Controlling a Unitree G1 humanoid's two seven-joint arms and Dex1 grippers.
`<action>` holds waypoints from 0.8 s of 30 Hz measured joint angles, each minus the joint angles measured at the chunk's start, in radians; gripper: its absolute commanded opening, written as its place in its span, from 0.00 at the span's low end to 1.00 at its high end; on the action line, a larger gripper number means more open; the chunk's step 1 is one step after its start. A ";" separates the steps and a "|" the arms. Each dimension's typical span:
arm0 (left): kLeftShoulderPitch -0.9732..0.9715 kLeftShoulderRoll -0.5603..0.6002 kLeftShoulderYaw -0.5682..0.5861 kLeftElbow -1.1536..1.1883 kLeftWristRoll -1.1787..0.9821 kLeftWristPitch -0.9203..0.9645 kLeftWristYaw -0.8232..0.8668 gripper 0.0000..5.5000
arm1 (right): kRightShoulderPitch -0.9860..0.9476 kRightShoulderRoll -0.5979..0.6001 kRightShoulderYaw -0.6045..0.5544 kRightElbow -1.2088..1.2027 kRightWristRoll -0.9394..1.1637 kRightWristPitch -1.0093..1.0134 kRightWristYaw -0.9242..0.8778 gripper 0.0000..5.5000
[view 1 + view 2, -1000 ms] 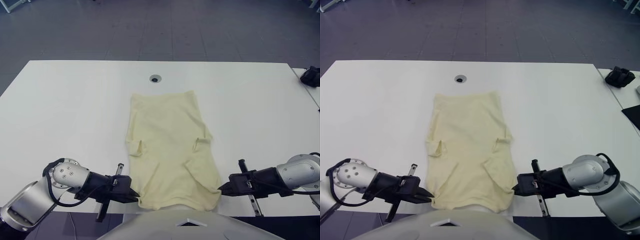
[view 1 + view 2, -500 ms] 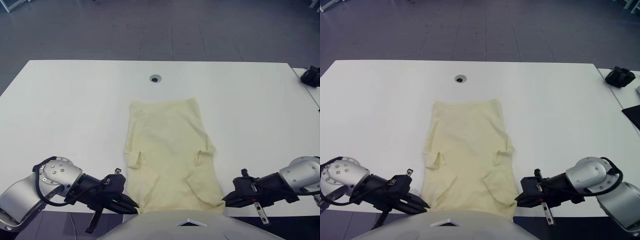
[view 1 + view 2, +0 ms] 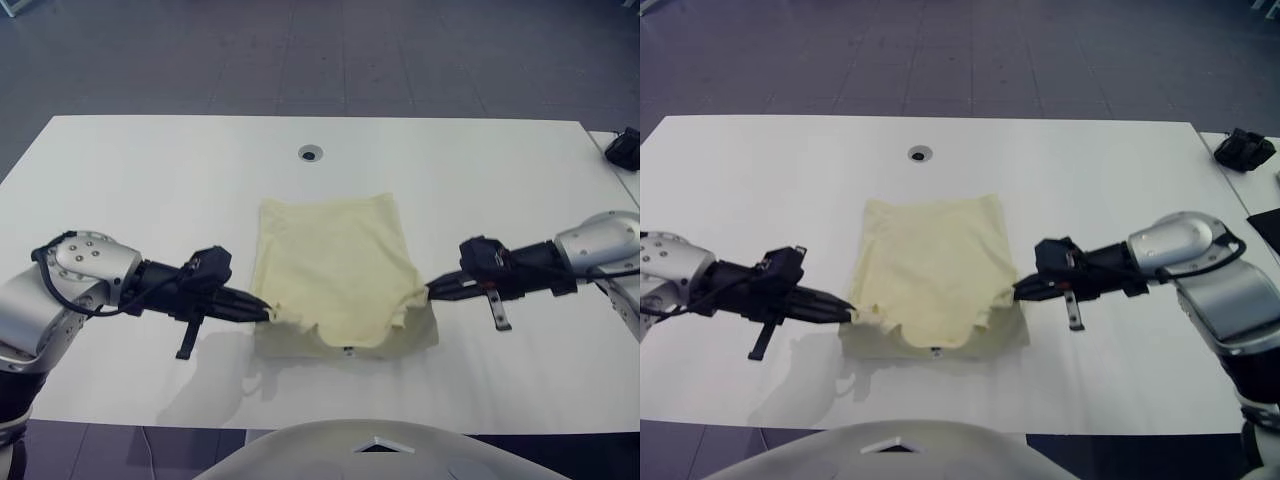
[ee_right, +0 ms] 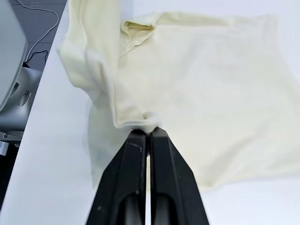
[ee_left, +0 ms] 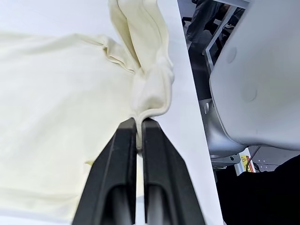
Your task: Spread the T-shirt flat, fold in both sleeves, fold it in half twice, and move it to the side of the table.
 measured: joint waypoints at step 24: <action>-0.513 -0.258 -0.145 0.673 0.317 -0.179 -0.040 0.00 | -0.523 0.394 0.138 0.878 -0.312 -0.272 -0.043 0.01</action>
